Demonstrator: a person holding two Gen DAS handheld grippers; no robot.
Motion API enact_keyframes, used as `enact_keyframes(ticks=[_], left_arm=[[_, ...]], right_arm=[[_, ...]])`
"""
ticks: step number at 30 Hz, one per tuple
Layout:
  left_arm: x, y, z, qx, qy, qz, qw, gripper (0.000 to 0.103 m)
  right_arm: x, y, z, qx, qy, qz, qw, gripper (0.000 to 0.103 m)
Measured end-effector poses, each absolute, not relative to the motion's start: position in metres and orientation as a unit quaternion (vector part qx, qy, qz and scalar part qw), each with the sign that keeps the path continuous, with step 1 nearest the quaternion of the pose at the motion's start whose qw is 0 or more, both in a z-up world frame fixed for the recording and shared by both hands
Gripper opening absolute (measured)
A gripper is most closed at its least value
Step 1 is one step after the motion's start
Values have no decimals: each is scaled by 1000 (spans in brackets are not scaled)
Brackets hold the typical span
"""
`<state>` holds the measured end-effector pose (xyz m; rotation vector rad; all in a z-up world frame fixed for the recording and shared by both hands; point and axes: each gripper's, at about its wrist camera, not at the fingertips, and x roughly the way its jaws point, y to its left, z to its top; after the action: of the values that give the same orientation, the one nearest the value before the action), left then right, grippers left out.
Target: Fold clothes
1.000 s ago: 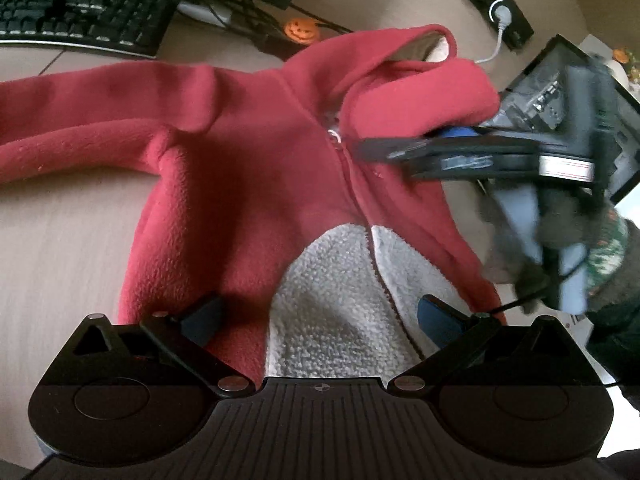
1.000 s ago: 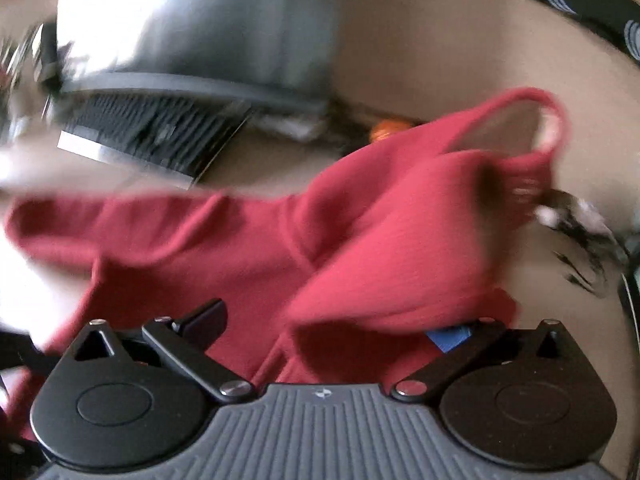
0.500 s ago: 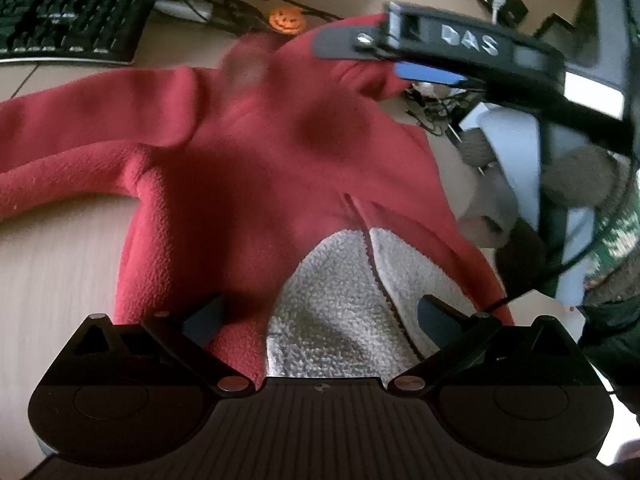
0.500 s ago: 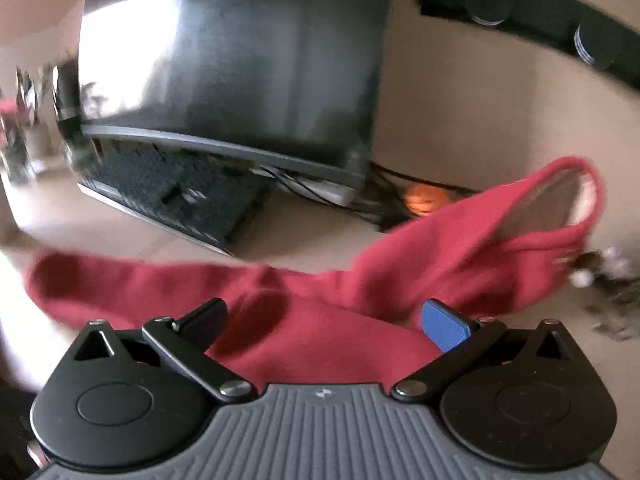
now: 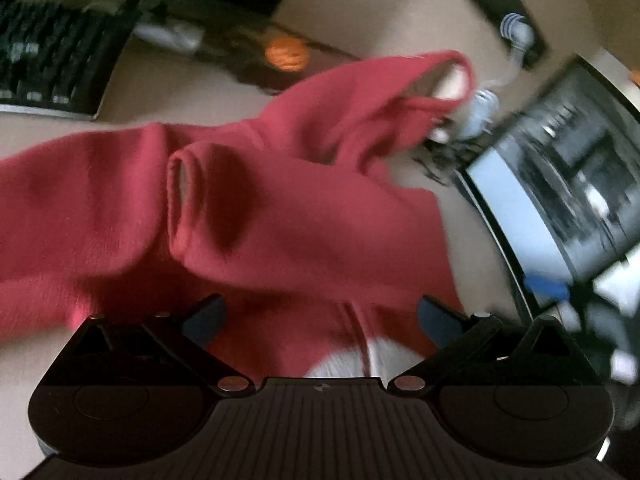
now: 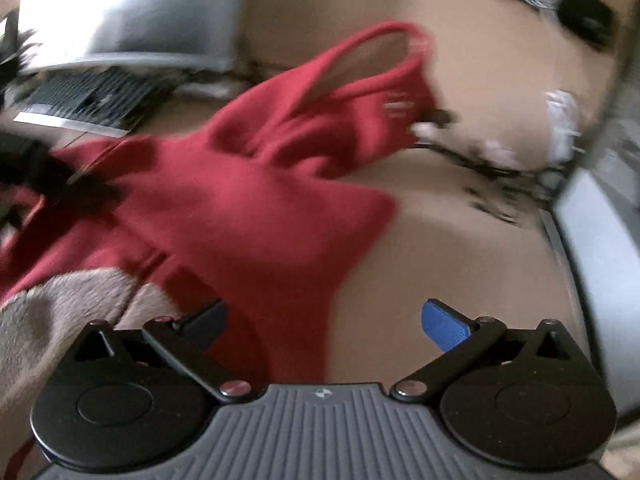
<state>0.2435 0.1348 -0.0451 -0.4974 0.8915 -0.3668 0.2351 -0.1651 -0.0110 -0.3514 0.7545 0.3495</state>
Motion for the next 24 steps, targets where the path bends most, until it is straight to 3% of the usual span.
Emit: enact_keyframes(ticks=[5,11,18,24], left_arm=[[283,142,-32,-284,388,-143,865,103],[262,146,-20,-218,401,-29,889,103],[157,201,-28,-369,400,49,838,103],[135,238,-53,-457,379,104,798,103]], right_arm=[[259,-144,-22,-140,370,146,907,103],[261,-168,-8,-43,392,180,901,103],[252,-146,-5,-2,390,207,897,103],[239,-109,-6,-37,392,232,889,103]])
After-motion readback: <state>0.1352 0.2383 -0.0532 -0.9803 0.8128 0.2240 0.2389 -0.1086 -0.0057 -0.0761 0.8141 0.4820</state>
